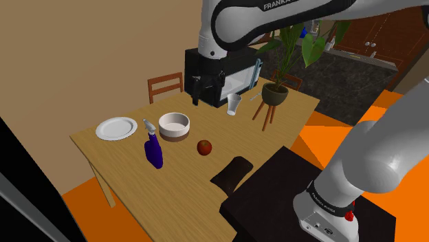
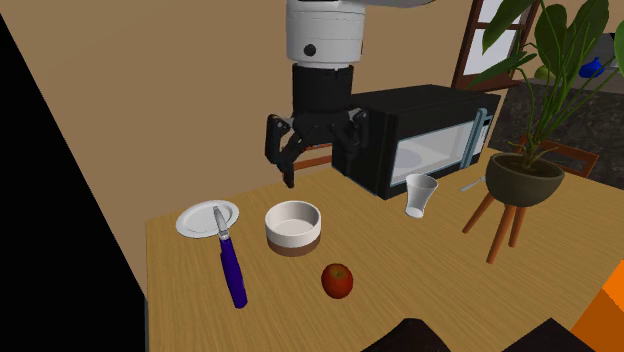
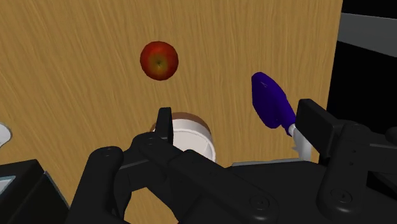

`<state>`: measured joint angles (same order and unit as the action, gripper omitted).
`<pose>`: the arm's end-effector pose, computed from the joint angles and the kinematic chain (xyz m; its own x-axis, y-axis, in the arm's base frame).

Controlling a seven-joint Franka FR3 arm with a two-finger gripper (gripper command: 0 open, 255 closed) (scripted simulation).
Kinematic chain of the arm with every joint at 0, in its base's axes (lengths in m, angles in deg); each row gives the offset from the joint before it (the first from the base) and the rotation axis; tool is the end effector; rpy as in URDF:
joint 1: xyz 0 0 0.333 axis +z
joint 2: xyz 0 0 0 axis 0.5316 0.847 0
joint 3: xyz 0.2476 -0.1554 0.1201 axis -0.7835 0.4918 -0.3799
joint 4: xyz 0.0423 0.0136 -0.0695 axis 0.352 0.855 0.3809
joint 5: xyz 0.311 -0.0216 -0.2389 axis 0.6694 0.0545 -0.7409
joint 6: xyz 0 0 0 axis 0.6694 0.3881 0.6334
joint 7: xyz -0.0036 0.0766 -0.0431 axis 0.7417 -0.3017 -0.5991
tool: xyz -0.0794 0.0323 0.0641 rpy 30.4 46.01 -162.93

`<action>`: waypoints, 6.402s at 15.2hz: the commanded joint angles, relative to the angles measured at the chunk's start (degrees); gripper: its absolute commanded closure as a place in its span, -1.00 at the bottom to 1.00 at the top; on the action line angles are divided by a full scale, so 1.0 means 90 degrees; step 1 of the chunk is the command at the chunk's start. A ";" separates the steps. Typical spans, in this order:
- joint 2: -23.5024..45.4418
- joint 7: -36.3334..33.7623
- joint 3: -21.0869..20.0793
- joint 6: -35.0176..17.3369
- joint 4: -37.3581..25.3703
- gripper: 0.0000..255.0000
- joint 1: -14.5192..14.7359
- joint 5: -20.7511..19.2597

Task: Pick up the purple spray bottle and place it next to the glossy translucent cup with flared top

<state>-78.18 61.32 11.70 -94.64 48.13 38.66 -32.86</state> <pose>0.4686 0.1698 0.4642 0.9996 0.0100 0.0267 0.0105 -0.9998 -0.0187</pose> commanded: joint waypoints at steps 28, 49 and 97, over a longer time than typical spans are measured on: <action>0.4524 -0.1685 -0.0331 -0.0725 -0.3393 -1.00 0.0921 -0.1152; 0.4216 -0.1638 -0.0387 -0.0185 -0.3634 1.00 0.0891 -0.1056; 0.4450 -0.1595 -0.0479 0.4143 -0.8215 1.00 0.1265 -0.1078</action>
<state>-38.75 46.95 7.36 -58.48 -24.08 49.81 -42.40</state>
